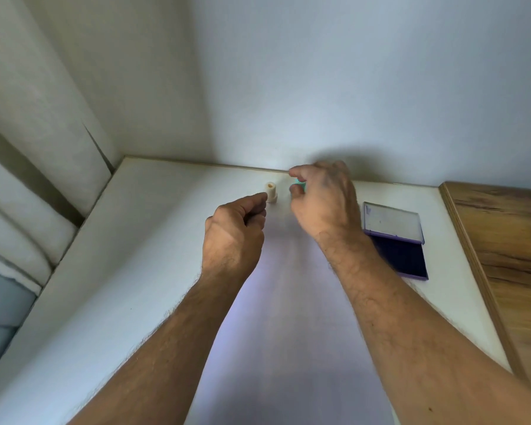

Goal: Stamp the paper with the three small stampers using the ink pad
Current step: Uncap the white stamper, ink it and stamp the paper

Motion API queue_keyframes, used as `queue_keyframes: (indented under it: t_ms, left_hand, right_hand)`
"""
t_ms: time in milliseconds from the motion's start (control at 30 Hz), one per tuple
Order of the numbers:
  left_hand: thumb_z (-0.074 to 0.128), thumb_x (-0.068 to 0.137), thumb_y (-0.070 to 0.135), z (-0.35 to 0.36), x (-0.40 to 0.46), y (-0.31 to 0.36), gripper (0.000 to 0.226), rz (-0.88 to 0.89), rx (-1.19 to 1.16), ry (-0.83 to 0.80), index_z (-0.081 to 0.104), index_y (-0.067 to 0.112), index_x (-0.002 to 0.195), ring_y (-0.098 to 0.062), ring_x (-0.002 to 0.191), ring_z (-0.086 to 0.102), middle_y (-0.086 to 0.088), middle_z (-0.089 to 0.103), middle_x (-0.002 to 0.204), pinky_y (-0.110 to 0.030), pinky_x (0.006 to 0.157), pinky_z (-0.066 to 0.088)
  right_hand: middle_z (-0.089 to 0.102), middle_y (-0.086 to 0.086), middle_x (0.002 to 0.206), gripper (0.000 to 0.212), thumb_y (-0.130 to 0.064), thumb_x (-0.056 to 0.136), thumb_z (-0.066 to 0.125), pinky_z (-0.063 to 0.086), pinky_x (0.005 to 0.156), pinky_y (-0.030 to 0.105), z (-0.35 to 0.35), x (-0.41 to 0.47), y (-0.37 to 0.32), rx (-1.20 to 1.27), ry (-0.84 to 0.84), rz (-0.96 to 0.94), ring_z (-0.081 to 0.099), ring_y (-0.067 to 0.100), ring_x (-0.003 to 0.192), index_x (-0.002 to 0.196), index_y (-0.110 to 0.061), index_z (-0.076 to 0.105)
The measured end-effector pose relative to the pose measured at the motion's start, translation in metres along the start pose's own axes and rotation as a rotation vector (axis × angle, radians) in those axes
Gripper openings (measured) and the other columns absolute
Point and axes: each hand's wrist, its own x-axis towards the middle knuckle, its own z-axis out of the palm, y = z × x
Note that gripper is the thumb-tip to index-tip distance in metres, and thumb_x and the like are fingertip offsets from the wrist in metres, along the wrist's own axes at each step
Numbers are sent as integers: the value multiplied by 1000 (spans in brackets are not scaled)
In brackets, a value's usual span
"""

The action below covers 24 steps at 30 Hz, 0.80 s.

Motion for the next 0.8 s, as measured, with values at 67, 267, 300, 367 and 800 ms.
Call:
queue_keyframes:
  t_ms: [67,267,300,367,800]
  left_hand:
    - [55,96,8,-2,1,0,36,-6,-13,22,68,27,124,-2,109,65,12,71,117,-10,88,46]
    - [57,94,7,-10,7,-4,37,-59,-122,60,68,27,122,-3,109,66,13,72,114,-22,93,51]
    - [58,93,6,-10,7,-5,37,-76,-152,56,68,27,122,-3,108,66,13,72,113,-22,93,51]
    - [59,92,5,-10,6,-6,37,-90,-187,49,69,26,122,-3,106,67,12,73,112,-23,95,51]
    - [77,83,13,-12,-7,-3,49,-102,-386,-165,66,39,122,-6,106,68,7,69,116,-24,92,50]
  right_hand:
    - [72,0,108,37,-18,89,58,49,85,35,6,-1,-4,-61,-35,-129,48,26,110,125,-21,66]
    - [71,-11,101,38,-22,82,57,48,80,48,30,-1,-17,-169,-81,-155,45,28,102,118,-29,65]
    - [72,-11,102,36,-22,83,57,47,81,48,32,-1,-15,-160,-87,-141,45,28,103,117,-30,66]
    - [73,-9,102,33,-23,84,57,46,85,48,34,-1,-13,-123,-83,-113,46,27,104,115,-30,68]
    - [74,-16,97,23,-21,84,75,49,93,19,-11,-63,-21,732,18,523,66,-3,96,107,-25,75]
